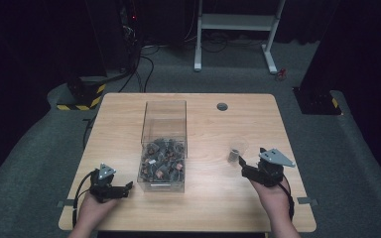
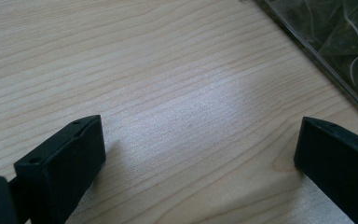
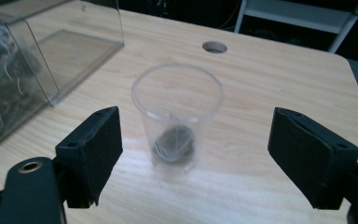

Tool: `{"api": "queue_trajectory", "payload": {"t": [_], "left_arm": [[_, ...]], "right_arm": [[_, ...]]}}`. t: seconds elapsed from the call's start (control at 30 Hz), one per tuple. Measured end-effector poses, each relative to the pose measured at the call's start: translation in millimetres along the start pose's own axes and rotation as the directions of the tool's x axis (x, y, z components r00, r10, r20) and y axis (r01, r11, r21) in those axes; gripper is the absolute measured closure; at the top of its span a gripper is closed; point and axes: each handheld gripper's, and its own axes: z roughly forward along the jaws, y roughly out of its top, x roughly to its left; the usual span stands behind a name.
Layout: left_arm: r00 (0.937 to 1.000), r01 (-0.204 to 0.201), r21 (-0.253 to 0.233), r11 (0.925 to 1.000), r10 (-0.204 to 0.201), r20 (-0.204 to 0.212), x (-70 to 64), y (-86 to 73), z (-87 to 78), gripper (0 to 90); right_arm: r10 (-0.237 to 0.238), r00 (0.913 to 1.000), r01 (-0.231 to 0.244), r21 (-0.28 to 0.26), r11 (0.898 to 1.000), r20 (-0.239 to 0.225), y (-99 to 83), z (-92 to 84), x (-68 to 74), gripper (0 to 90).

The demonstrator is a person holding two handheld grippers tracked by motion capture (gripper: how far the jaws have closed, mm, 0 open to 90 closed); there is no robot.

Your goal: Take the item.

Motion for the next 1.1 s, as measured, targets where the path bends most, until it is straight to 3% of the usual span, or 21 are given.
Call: {"api": "queue_trajectory", "payload": {"t": [0.3,0.57,0.77,0.8,0.83,0.87,1.0,1.1], "left_arm": [[1.0,0.0,0.0,1.0,0.0,0.0,0.0,0.0,0.0,2.1],[1.0,0.0,0.0,1.0,0.0,0.0,0.0,0.0,0.0,2.1],[1.0,0.0,0.0,1.0,0.0,0.0,0.0,0.0,0.0,2.1],[1.0,-0.001,0.0,1.0,0.001,-0.001,0.1,0.0,0.0,2.1],[1.0,-0.002,0.0,1.0,0.002,0.0,0.2,0.0,0.0,2.0],[1.0,0.0,0.0,1.0,0.0,0.002,0.1,0.0,0.0,2.0],[1.0,-0.004,0.0,1.0,0.004,0.003,0.3,0.0,0.0,2.1],[1.0,0.001,-0.004,1.0,-0.001,0.003,0.0,-0.1,0.2,2.1]], "right_arm": [[-0.003,0.9995,0.002,0.047,0.999,0.031,-26.7,-7.7,-9.7,17.1],[-0.001,0.9988,-0.005,0.126,0.992,0.05,-60.5,-7.6,-14.2,16.3],[0.002,0.9978,-0.015,0.19,0.982,0.067,-81.6,-8.3,-14.7,15.9],[0.0,0.9974,-0.015,0.207,0.978,0.073,-85.5,-8.9,-15.0,15.9],[-0.008,0.9962,-0.015,0.266,0.964,0.087,-92.1,-8.5,-13.6,15.9],[-0.008,0.9962,-0.015,0.266,0.964,0.087,-92.1,-8.5,-13.6,15.9],[0.073,0.9945,-0.092,0.292,0.952,0.075,-95.0,-11.8,-16.6,14.5],[0.083,0.9927,-0.105,0.292,0.951,0.087,-95.2,-11.8,-16.0,14.3]]}}
